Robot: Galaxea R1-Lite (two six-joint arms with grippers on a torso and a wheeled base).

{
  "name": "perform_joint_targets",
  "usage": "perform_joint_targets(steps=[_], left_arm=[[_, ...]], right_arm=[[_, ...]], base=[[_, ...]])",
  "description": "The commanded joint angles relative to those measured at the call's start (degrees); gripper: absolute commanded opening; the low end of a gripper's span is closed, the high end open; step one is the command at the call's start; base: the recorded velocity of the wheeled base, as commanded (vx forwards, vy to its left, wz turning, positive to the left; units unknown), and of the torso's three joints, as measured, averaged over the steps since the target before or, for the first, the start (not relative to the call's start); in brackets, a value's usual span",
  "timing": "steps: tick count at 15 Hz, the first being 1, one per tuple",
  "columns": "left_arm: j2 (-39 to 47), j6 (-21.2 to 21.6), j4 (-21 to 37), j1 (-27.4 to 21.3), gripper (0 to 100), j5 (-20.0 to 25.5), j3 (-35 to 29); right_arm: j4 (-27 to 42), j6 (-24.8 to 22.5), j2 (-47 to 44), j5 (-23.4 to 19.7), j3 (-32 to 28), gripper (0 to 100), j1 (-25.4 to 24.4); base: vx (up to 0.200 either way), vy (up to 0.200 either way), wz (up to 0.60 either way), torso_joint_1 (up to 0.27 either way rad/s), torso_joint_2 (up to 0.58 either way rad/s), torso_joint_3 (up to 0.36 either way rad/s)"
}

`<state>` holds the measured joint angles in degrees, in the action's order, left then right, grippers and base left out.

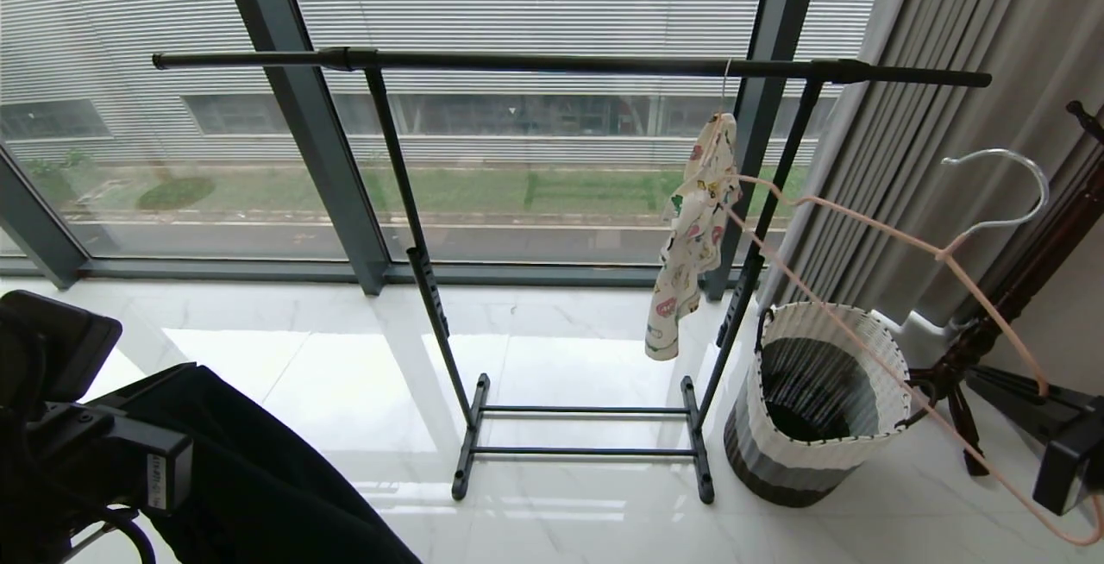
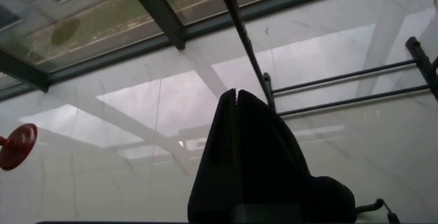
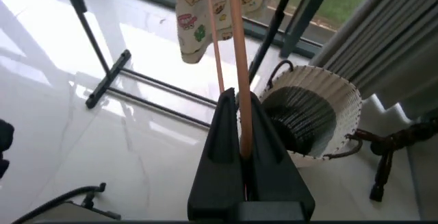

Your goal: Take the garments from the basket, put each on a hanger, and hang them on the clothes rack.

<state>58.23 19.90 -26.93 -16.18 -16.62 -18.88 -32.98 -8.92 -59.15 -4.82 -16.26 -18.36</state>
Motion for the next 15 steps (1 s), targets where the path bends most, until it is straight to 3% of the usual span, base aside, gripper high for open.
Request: perform_joint_targets(steps=[1, 6, 8, 11, 13, 15], left_arm=[[2.1, 0.0, 0.0, -3.9, 0, -0.1, -4.0], [14.1, -3.7, -0.1, -5.0, 0, -0.2, -21.5], [18.4, -5.9, -0.1, -9.0, 0, -0.6, -26.0], [23.3, -9.6, -2.2, -14.0, 0, -6.5, -28.9], [28.4, -9.8, -9.5, -15.0, 0, -14.1, -29.4], [29.5, -9.8, -11.9, -15.6, 0, -15.4, -29.4]], right_arm=[[0.0, -1.1, -0.2, 0.1, 1.7, 0, -9.0], [-0.2, -1.0, -6.9, 0.2, 0.1, 0, -16.7], [-0.2, -0.7, -9.5, 0.2, -1.9, 0, -21.0], [-1.1, 0.2, -13.5, 0.2, -5.4, 0, -28.0], [-3.7, 0.9, -16.8, 0.3, -7.8, 0, -32.4], [-4.0, 1.0, -18.4, 0.3, -9.6, 0, -33.5]], base=[[0.000, 0.000, 0.00, 0.000, 0.00, 0.000], [0.000, 0.000, 0.00, 0.000, 0.00, 0.000], [0.000, 0.000, 0.00, 0.000, 0.00, 0.000], [0.000, 0.000, 0.00, 0.000, 0.00, 0.000], [0.000, 0.000, 0.00, 0.000, 0.00, 0.000], [0.000, 0.000, 0.00, 0.000, 0.00, 0.000]])
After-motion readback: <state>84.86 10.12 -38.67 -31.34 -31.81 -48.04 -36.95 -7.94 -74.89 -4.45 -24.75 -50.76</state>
